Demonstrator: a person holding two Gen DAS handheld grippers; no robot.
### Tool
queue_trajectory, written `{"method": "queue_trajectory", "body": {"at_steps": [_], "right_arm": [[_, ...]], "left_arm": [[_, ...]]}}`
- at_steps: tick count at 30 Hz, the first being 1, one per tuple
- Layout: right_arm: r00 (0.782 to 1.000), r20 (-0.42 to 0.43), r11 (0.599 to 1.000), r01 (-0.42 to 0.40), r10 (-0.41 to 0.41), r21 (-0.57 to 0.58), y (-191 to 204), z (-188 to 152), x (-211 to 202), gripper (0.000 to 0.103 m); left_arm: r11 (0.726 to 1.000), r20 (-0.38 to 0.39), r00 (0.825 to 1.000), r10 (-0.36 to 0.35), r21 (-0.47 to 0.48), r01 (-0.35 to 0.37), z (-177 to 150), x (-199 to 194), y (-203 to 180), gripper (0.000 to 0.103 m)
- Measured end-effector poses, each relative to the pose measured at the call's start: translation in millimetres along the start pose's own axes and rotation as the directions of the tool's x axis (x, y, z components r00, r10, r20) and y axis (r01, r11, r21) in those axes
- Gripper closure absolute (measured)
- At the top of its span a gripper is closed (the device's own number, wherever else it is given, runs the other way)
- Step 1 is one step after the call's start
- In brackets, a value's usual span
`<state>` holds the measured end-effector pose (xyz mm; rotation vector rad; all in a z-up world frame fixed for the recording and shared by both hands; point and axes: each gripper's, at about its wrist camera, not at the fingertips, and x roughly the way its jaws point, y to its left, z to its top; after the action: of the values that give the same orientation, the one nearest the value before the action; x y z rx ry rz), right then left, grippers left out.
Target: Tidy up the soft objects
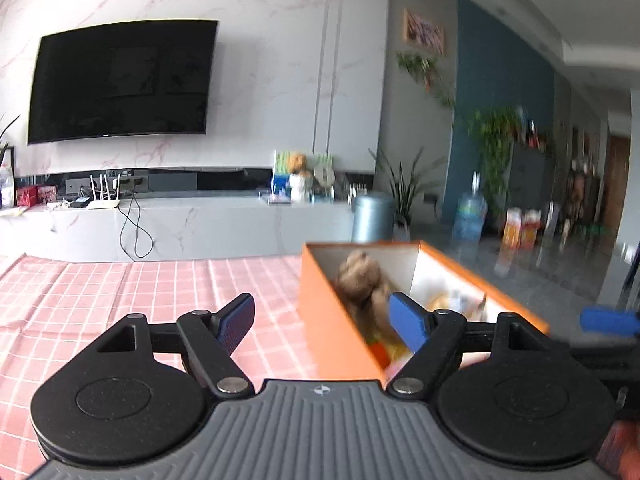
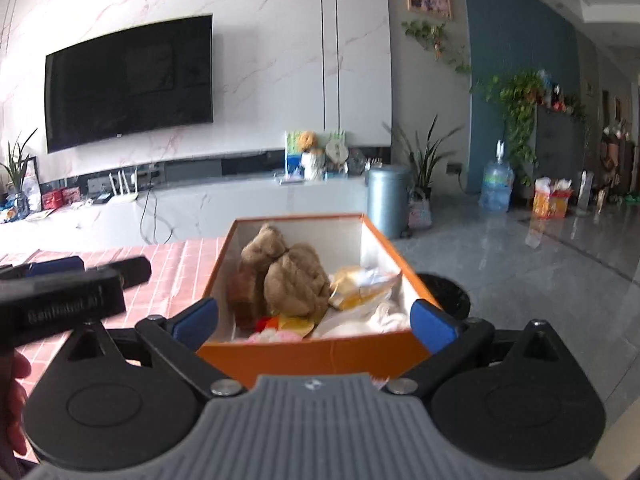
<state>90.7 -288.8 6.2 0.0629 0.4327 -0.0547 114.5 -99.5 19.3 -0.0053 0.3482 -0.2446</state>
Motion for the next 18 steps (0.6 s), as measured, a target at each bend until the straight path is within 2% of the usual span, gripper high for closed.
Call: {"method": "queue_trajectory", "body": {"at_steps": [4, 7, 10, 13, 18], "right_arm": [[0.999, -0.035, 0.999, -0.004, 0.006, 0.053, -8, -10, 6, 0.003], [0.998, -0.059, 0.995, -0.03, 0.035, 0.096, -15, -13, 12, 0.003], [0.996, -0.083, 0.993, -0.017, 0.027, 0.116, -17, -17, 19, 0.003], [0.996, -0.085, 0.993, -0.024, 0.034, 0.116, -17, -18, 21, 0.003], [0.997, -0.079, 0.997, -0.012, 0.018, 0.076, -9, -20, 21, 0.003]], "left_arm": [[0.998, -0.041, 0.998, 0.045, 0.05, -0.043, -3, 1, -4, 0.009], [0.998, -0.065, 0.997, 0.049, 0.036, -0.046, -9, 3, -2, 0.009], [0.999, -0.111, 0.992, 0.054, 0.004, -0.054, -18, 4, 3, 0.009], [0.998, -0.147, 0.987, 0.059, -0.013, -0.061, -26, 5, 6, 0.009], [0.998, -0.16, 0.985, 0.059, -0.006, -0.06, -30, 1, 3, 0.009]]}}
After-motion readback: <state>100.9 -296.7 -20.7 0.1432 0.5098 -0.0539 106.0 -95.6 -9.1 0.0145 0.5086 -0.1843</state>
